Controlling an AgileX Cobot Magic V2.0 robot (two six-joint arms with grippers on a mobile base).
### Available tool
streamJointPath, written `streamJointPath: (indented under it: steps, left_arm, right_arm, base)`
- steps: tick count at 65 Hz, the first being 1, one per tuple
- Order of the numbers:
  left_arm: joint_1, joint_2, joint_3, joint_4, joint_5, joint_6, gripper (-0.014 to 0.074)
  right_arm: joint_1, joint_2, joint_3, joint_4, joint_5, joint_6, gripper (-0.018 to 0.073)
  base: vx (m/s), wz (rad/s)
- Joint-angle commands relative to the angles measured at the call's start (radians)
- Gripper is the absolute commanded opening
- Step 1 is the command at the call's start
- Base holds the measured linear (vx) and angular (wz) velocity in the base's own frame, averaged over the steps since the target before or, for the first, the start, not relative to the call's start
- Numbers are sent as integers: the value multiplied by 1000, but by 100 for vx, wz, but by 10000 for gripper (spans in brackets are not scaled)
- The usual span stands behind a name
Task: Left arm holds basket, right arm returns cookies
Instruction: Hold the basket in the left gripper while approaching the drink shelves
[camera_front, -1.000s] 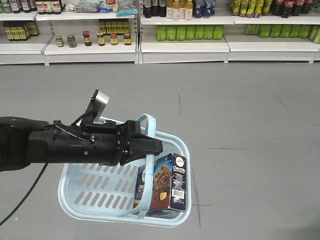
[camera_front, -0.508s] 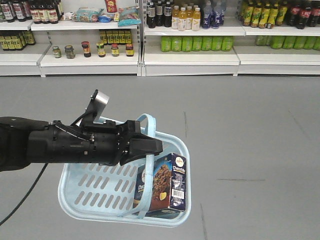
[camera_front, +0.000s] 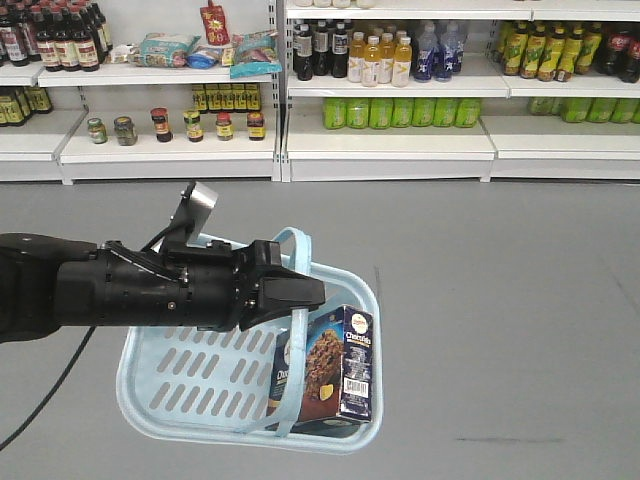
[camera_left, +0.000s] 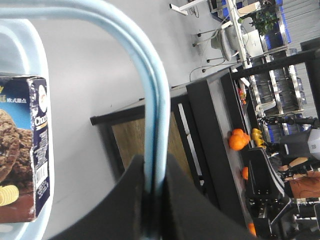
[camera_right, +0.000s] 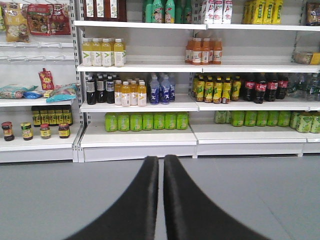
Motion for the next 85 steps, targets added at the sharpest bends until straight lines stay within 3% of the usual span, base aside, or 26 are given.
streamJointPath:
  steps: [1,85]
  left_arm:
    - [-6,-50,-29,-110,62,14,-3]
    - [-6,-50,-29,-110,41,14,-3]
  right_arm:
    - [-3,-13,18,-10,-76,-7,-6]
    - [-3,-13,18,-10,-76,-7,-6]
  base:
    - [47,-4]
    - [44,-2]
